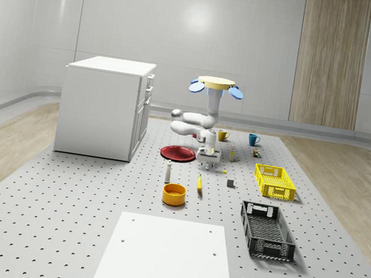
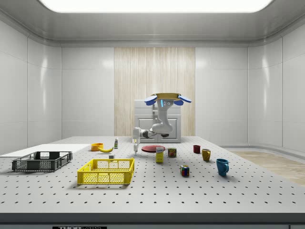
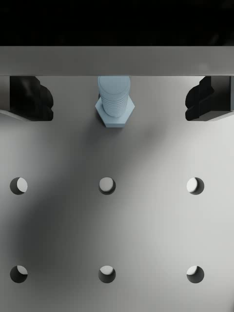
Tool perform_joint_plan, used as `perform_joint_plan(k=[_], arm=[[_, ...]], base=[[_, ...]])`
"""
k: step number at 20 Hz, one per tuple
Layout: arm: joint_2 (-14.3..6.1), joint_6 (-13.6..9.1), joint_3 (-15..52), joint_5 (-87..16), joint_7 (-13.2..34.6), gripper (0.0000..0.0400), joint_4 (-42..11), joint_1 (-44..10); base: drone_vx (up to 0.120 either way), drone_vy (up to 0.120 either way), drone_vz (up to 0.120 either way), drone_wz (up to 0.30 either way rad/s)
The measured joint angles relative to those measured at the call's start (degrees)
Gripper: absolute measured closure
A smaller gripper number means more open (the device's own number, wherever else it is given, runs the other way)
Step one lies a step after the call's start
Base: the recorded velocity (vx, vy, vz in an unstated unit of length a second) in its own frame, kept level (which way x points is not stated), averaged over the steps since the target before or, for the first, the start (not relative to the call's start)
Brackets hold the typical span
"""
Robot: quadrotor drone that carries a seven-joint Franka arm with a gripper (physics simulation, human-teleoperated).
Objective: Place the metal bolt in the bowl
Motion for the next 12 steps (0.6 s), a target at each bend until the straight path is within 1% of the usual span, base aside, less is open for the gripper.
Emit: perform_joint_plan(k=[8,9,10,11,12], arm=[[-0.3,0.5,0.1,0.2,0.2,0.0000,1.0,-1.2],[-0.3,0.6,0.2,0.2,0.3,0.0066,1.1,-1.4],[-0.4,0.7,0.2,0.3,0.3,0.0118,1.2,-1.5],[-0.5,0.7,0.2,0.3,0.3,0.0158,1.3,-1.5],[-0.5,0.8,0.3,0.4,0.3,0.0189,1.3,-1.6]], base=[[0.000,0.000,0.000,0.000],[0.000,0.000,0.000,0.000],[0.000,0.000,0.000,0.000],[0.000,0.000,0.000,0.000],[0.000,0.000,0.000,0.000]])
